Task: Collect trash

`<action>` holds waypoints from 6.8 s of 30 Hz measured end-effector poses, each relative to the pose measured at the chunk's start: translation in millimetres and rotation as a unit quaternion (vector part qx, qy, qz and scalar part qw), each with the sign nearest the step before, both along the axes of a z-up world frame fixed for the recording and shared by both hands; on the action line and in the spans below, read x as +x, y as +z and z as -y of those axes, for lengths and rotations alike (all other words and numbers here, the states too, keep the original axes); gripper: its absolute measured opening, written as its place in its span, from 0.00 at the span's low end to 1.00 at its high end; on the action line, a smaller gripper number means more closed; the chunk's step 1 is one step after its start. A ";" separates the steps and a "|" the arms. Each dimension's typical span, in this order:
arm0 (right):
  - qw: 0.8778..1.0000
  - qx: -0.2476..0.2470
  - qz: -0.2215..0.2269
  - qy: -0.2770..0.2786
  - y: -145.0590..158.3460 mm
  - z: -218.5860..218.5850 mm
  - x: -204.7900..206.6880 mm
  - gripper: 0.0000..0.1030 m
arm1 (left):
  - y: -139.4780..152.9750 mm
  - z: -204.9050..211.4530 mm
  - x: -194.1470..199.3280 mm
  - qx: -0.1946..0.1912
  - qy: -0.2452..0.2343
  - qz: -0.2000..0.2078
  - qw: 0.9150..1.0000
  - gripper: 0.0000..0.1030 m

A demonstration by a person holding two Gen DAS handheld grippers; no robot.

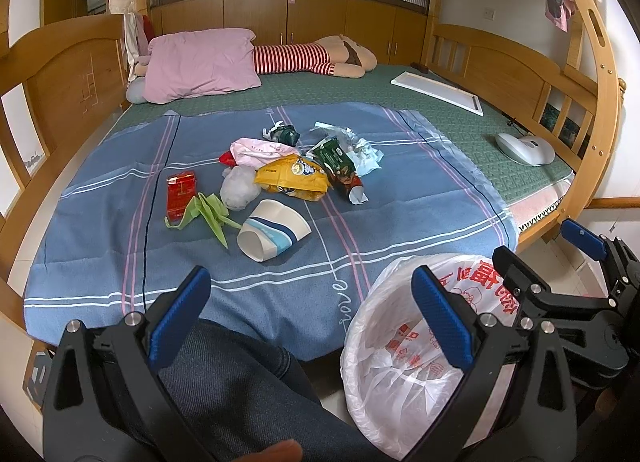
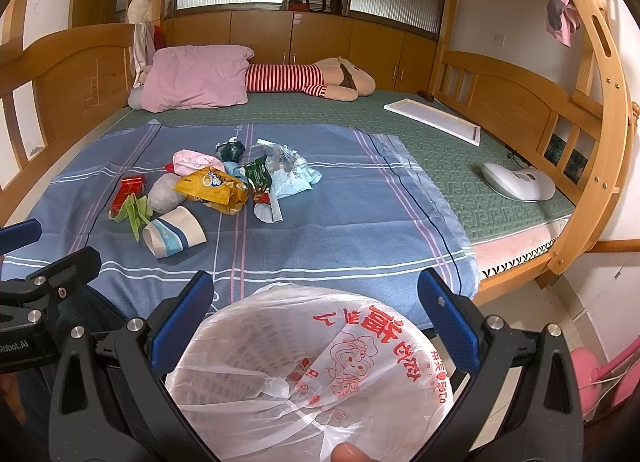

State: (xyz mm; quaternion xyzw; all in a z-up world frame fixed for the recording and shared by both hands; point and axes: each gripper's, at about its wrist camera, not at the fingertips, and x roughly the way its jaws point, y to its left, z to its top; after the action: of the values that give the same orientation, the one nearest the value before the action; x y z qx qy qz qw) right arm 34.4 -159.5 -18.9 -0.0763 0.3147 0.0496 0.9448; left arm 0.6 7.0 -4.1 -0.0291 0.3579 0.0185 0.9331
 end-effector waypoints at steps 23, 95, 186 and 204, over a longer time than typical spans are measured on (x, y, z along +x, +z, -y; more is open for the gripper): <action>1.000 0.002 -0.002 -0.001 -0.8 -0.8 -0.4 0.97 | -3.1 0.9 -2.7 -0.001 0.001 -0.002 1.000 0.97; 0.993 0.057 -0.097 -0.030 -27.2 28.2 67.9 0.97 | -114.8 -119.5 189.4 -0.193 0.088 -0.200 0.957 0.87; 0.975 0.145 -0.161 0.035 -61.6 85.0 72.6 0.15 | -79.5 -113.4 92.5 -0.199 0.039 0.042 0.978 0.46; 0.953 0.131 -0.237 0.136 -115.6 60.9 46.1 0.65 | -84.9 -104.4 100.3 -0.204 0.024 0.034 0.978 0.46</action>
State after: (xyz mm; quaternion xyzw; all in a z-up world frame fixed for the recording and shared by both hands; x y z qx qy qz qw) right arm 80.4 -220.3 -134.6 0.0205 0.5066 0.2347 0.8293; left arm 100.9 111.4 -89.0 -0.2286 0.3213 -0.0333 0.9184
